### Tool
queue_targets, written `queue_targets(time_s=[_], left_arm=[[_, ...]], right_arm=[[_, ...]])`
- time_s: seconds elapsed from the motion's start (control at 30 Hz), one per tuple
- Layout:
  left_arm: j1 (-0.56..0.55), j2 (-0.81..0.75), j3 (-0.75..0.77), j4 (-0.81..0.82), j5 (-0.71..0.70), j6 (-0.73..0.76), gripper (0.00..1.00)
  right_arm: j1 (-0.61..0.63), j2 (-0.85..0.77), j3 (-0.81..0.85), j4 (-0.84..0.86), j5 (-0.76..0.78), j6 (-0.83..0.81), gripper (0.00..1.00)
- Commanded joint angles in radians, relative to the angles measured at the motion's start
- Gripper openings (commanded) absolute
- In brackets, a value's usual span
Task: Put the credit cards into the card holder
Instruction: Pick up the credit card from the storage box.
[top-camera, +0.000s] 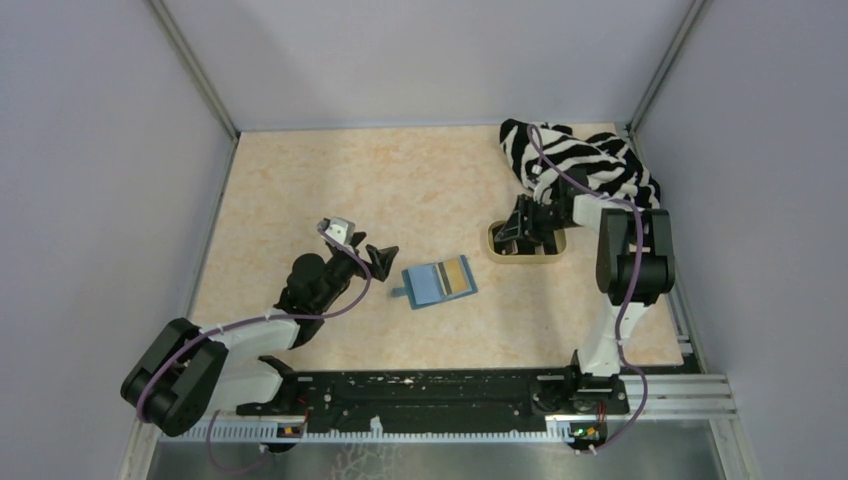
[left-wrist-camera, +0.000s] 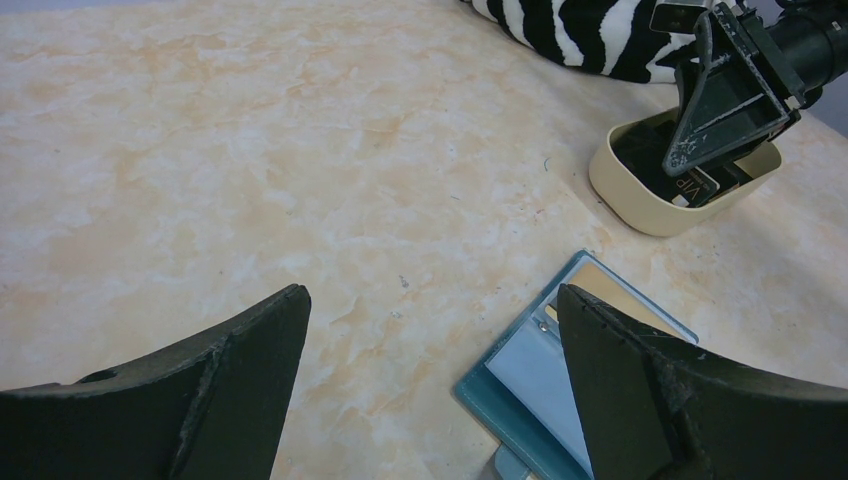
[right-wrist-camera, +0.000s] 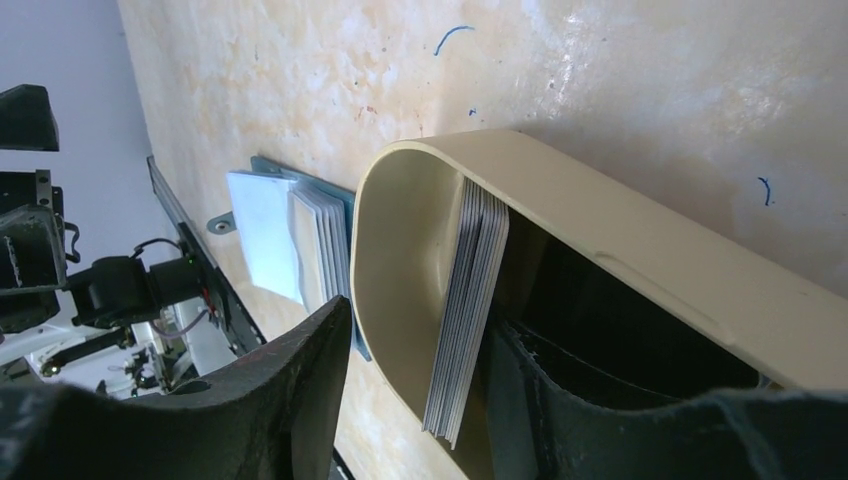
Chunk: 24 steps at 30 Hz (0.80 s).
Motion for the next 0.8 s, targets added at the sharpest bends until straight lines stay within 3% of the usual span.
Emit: queue_targets(time_s=[0.0, 0.37, 0.77], left_arm=[[0.002, 0.001, 0.012, 0.016, 0.015, 0.007, 0.99], [0.003, -0.005, 0.007, 0.021, 0.016, 0.008, 0.99], [0.002, -0.011, -0.001, 0.029, 0.016, 0.008, 0.99]], right_arm=[[-0.014, -0.041, 0.045, -0.01, -0.055, -0.02, 0.48], [-0.097, -0.053, 0.045, -0.021, -0.119, -0.011, 0.43], [-0.144, -0.043, 0.049, -0.041, -0.082, -0.023, 0.34]])
